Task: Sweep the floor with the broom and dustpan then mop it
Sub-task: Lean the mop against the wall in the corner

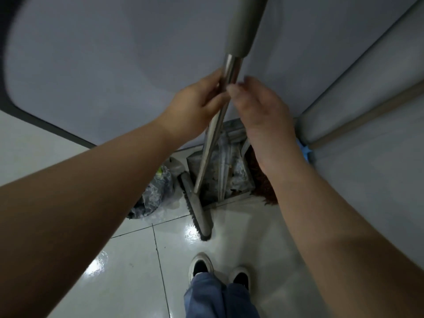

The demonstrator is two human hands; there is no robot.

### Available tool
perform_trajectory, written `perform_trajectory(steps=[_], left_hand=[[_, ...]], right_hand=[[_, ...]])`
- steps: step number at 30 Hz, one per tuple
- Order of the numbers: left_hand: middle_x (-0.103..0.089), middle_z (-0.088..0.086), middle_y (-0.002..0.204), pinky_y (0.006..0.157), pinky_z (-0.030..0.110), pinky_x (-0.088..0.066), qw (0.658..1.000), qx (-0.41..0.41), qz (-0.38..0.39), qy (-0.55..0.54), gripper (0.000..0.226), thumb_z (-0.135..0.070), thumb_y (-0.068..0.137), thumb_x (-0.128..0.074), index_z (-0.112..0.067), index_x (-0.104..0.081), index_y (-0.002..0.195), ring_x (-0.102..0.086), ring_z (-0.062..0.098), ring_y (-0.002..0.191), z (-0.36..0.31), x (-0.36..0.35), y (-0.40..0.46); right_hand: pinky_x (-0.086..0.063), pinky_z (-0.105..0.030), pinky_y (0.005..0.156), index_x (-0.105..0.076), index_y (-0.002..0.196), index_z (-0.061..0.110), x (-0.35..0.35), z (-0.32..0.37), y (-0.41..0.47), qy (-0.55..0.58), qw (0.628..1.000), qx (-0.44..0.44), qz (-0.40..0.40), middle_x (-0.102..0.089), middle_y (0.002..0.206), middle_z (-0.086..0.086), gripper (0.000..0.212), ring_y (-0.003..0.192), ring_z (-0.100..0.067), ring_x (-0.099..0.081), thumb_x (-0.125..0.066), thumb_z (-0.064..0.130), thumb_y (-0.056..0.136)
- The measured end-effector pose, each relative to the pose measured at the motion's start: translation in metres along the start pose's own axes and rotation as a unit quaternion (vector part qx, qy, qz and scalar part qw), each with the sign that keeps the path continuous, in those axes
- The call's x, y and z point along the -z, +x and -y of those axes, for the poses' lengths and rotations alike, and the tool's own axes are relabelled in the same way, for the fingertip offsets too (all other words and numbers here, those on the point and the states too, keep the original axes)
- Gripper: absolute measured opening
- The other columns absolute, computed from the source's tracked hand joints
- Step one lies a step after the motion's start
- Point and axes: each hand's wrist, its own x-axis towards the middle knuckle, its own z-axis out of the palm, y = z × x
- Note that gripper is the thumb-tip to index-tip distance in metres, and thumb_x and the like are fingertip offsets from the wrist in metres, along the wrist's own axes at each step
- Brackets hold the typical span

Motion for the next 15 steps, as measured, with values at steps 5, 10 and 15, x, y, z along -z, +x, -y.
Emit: perform_trajectory(steps=[5, 10, 15], left_hand=[[-0.054, -0.008, 0.110, 0.081, 0.003, -0.037, 0.998, 0.041, 0.029, -0.041, 0.039, -0.017, 0.095, -0.050, -0.012, -0.046, 0.133, -0.053, 0.006, 0.103, 0.009, -0.001, -0.011], [-0.059, 0.001, 0.127, 0.105, 0.033, -0.042, 0.988, 0.122, 0.016, -0.090, 0.053, -0.014, 0.087, -0.064, -0.020, -0.047, 0.137, -0.058, 0.018, 0.117, 0.040, -0.012, -0.037], [-0.063, 0.001, 0.118, 0.098, 0.017, -0.041, 0.988, 0.134, -0.030, -0.072, 0.046, -0.008, 0.089, -0.060, -0.017, -0.053, 0.133, -0.058, 0.009, 0.109, 0.046, -0.002, -0.021]], right_hand=[[-0.055, -0.031, 0.088, -0.064, 0.109, 0.013, -0.019, 0.030, 0.023, -0.184, 0.981, 0.043, -0.030, -0.068, 0.101, -0.001, 0.024, 0.098, -0.016, -0.066, -0.063, 0.023, 0.087], [-0.053, -0.038, 0.088, -0.068, 0.104, 0.008, -0.033, 0.030, 0.015, -0.169, 0.981, 0.077, -0.053, -0.068, 0.092, 0.002, 0.022, 0.095, -0.016, -0.066, -0.064, 0.021, 0.087], [-0.054, -0.040, 0.086, -0.068, 0.098, 0.009, -0.043, 0.031, 0.027, -0.159, 0.982, 0.081, -0.066, -0.068, 0.088, 0.001, 0.018, 0.092, -0.018, -0.067, -0.064, 0.023, 0.087]])
